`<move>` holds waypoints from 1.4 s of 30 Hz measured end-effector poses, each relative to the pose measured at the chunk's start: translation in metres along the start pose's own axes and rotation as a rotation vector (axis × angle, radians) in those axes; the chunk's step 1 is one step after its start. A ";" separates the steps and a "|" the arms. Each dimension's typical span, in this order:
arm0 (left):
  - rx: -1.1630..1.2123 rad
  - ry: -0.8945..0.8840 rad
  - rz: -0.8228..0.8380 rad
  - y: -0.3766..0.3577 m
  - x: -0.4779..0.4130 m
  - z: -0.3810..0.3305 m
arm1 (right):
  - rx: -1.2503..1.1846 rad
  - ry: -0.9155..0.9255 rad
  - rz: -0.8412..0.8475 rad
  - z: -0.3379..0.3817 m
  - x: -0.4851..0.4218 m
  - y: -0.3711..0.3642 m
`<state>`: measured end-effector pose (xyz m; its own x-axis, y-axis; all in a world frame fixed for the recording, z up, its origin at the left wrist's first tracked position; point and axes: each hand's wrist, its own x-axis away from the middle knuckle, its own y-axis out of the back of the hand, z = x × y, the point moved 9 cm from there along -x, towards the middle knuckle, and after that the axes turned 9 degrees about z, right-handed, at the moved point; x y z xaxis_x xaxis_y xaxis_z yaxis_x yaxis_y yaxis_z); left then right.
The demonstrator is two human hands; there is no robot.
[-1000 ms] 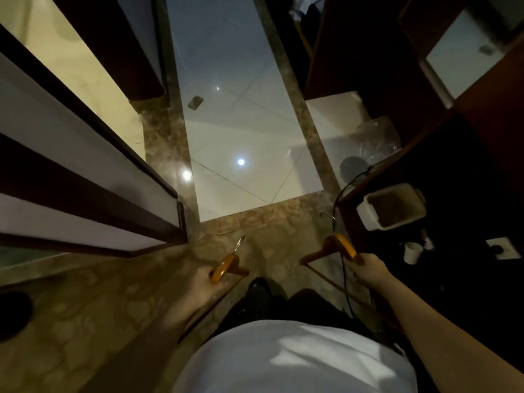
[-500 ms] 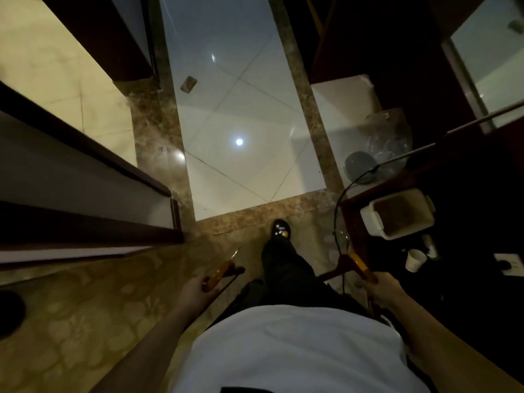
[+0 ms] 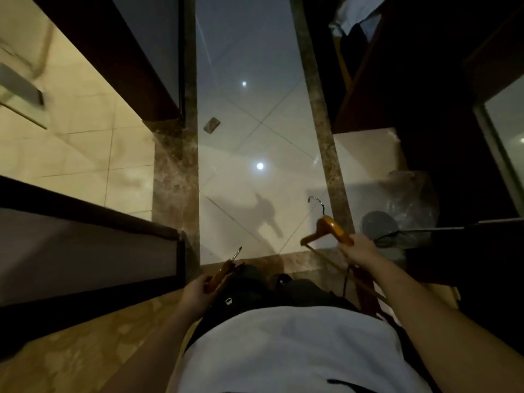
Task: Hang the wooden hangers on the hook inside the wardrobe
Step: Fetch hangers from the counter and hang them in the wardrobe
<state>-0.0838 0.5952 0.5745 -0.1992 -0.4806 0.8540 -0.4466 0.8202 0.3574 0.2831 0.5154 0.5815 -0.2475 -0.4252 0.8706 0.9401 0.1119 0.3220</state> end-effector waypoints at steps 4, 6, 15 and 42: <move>-0.035 0.020 -0.005 0.024 -0.028 -0.027 | -0.011 0.092 -0.067 0.079 -0.024 0.045; -0.041 0.031 0.004 0.039 -0.045 -0.038 | -0.055 0.121 -0.085 0.111 -0.034 0.058; -0.183 -0.032 0.060 0.154 -0.133 -0.124 | -0.118 -0.081 -0.111 0.142 -0.084 0.075; -0.120 0.067 -0.088 0.315 -0.313 -0.378 | -0.068 0.139 -0.041 0.406 -0.268 0.328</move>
<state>0.1674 1.1217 0.5623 -0.1034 -0.5334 0.8395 -0.3516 0.8092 0.4708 0.5629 1.0306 0.6052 -0.2557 -0.5493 0.7955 0.9447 0.0328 0.3263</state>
